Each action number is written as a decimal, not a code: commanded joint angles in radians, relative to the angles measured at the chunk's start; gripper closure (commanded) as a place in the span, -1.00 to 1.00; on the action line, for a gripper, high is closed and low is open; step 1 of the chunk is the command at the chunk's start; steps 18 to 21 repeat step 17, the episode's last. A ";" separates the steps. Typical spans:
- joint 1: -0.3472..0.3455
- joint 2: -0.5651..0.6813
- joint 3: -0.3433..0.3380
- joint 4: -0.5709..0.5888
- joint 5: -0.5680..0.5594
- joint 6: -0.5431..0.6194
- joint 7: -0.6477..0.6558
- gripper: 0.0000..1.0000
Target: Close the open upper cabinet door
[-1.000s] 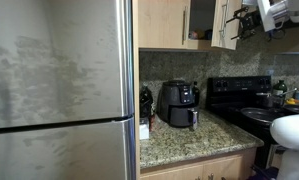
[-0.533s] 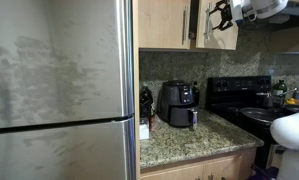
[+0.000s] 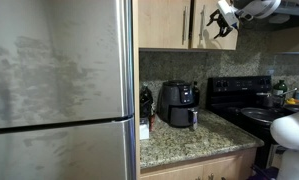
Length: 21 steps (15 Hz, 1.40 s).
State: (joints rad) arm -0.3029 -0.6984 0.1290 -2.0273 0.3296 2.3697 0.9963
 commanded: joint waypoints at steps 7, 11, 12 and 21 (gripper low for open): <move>0.053 -0.151 -0.155 -0.022 -0.105 -0.528 -0.126 -1.00; 0.062 -0.163 -0.167 -0.041 -0.101 -0.545 -0.143 -1.00; 0.062 -0.162 -0.166 -0.042 -0.101 -0.545 -0.143 -1.00; 0.062 -0.161 -0.166 -0.042 -0.101 -0.545 -0.143 -1.00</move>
